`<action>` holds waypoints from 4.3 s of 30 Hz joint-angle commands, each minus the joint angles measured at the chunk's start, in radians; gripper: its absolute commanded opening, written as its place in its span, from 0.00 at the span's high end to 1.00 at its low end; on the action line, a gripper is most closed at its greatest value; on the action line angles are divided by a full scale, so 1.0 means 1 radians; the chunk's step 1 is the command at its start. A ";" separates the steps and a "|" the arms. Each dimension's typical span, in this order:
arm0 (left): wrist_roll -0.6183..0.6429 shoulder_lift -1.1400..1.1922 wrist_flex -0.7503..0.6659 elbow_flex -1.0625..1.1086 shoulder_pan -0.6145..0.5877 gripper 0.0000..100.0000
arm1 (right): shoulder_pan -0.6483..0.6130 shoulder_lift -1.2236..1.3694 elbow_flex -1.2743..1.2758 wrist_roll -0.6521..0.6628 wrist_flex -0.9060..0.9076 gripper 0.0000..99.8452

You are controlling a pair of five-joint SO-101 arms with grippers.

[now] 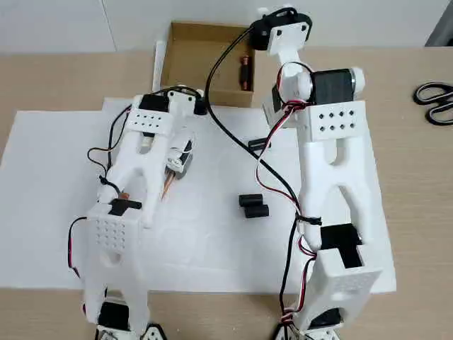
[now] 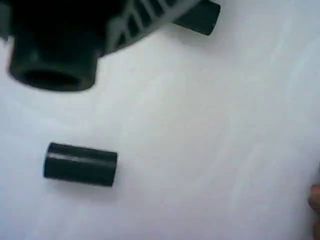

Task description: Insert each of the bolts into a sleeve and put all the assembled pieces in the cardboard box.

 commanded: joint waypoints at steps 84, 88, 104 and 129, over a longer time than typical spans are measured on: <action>0.264 -1.405 -0.345 0.513 0.236 0.99 | -0.004 -1.310 1.089 -0.002 -0.463 1.00; 0.345 -1.456 -0.557 0.707 0.315 0.99 | -0.005 -1.449 1.482 -0.002 -0.828 1.00; 0.436 -1.476 -0.858 0.937 0.414 0.99 | -0.111 -1.897 2.154 -0.152 -1.204 1.00; 0.439 -1.484 -1.074 1.216 0.494 0.99 | -0.265 -2.072 2.363 -0.176 -1.204 1.00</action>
